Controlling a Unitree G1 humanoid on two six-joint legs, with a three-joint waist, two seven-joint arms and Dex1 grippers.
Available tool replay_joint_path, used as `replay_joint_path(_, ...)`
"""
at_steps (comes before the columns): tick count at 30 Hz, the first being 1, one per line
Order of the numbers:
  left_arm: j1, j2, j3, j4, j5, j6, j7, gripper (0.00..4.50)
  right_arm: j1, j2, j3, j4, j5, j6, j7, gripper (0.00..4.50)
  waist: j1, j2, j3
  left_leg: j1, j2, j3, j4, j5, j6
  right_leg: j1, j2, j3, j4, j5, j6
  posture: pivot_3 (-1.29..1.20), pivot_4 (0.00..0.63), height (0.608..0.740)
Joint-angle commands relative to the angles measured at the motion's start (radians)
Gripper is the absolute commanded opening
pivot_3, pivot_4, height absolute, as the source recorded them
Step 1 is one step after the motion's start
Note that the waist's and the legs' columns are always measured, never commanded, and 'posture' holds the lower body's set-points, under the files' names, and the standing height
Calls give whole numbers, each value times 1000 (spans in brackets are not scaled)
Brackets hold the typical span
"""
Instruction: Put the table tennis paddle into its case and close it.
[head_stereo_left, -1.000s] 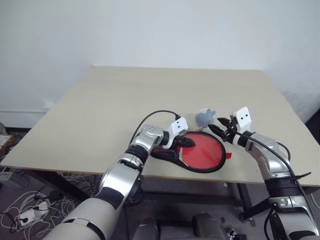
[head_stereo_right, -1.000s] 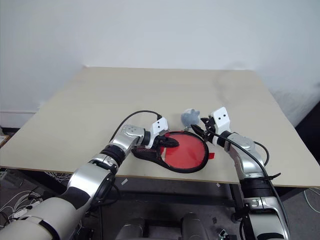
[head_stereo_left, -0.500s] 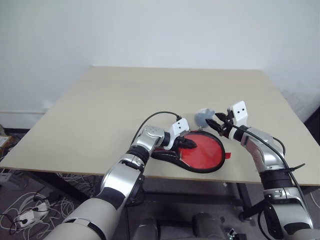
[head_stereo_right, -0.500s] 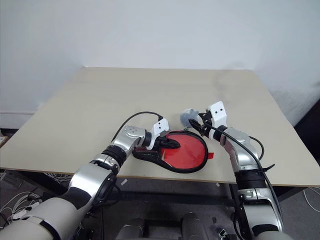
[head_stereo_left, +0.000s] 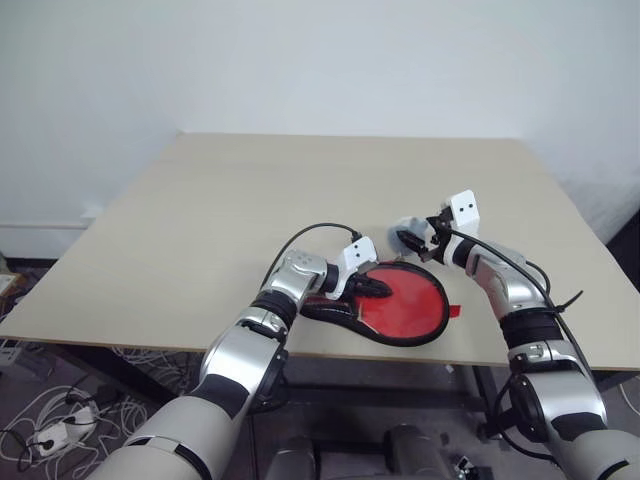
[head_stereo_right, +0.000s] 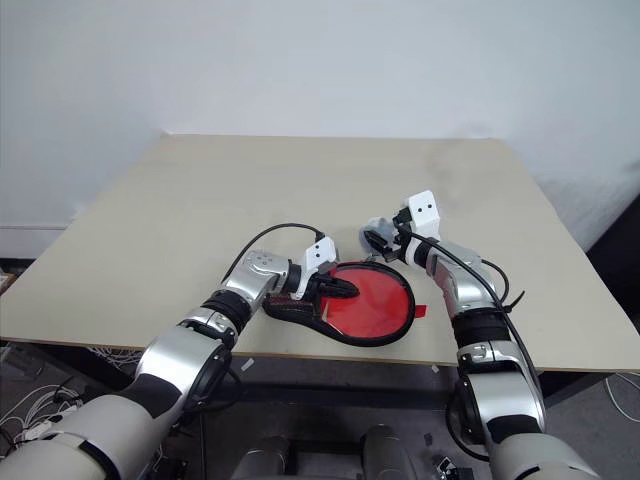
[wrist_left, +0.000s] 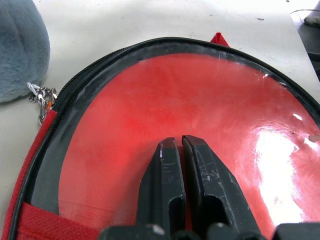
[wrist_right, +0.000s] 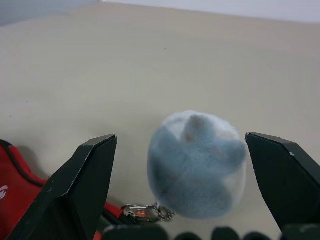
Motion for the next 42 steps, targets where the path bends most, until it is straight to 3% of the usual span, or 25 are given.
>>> replay_joint_path(1, 7, 6, -7, 7, 11, 13, -9, 149, -70, 10, -24, 57, -5, -27, -19, 4468, 0, 0, 0, 0, 0, 0, 0, 0, 0, 0, 0, 0, 0, 0, 0, 0, 0, 740)
replay_joint_path(11, 3, 10, -3, 7, 9, 17, -12, 149, -149, 41, -6, 272, -77, -116, -88, 4468, -5, 1, 0, 0, 0, 0, -1, 0, 0, 0, 0, 0, 0, 0, 0, 0, 0, 740)
replay_joint_path(19, 0, 9, -2, 6, 11, 17, -12, 149, -166, 54, -10, 334, -89, -148, -86, 4468, -6, 1, -1, 0, 0, 0, -1, 0, 0, 0, 0, 0, 1, 0, 0, 0, 0, 740)
replay_joint_path(22, 1, 9, -3, 4, 11, 18, -12, 149, -167, 58, -13, 343, -85, -151, -85, 3955, -6, 1, -1, 0, 0, 0, -1, 0, 0, 0, 0, 0, 1, 0, 0, 0, 0, 740)
replay_joint_path(31, 3, 11, -6, 3, 14, 17, -13, 149, -163, 64, -14, 342, -82, -146, -83, 1525, -6, 1, -1, 1, 0, 0, -1, 0, 0, 0, 0, 0, 1, 0, 0, 0, 0, 740)
replay_joint_path(35, 3, 11, -8, 4, 17, 16, -11, 149, -161, 65, -15, 340, -81, -143, -80, 693, -6, 1, -1, 1, 0, 0, -1, 0, 0, 0, 0, 0, 1, 0, 0, 0, 0, 740)
replay_joint_path(38, 4, 11, -9, 5, 18, 16, -11, 149, -158, 65, -15, 338, -80, -141, -76, 218, -6, 1, -1, 1, 0, 0, -1, 0, 0, 0, 0, 1, 1, 0, 0, 0, 0, 740)
replay_joint_path(42, 6, 11, -8, 5, 18, 15, -10, 149, -153, 64, -15, 335, -81, -141, -74, 116, -6, 1, -1, 1, 0, 0, -1, 0, 0, 0, 0, 1, 1, 0, 0, 0, 0, 740)
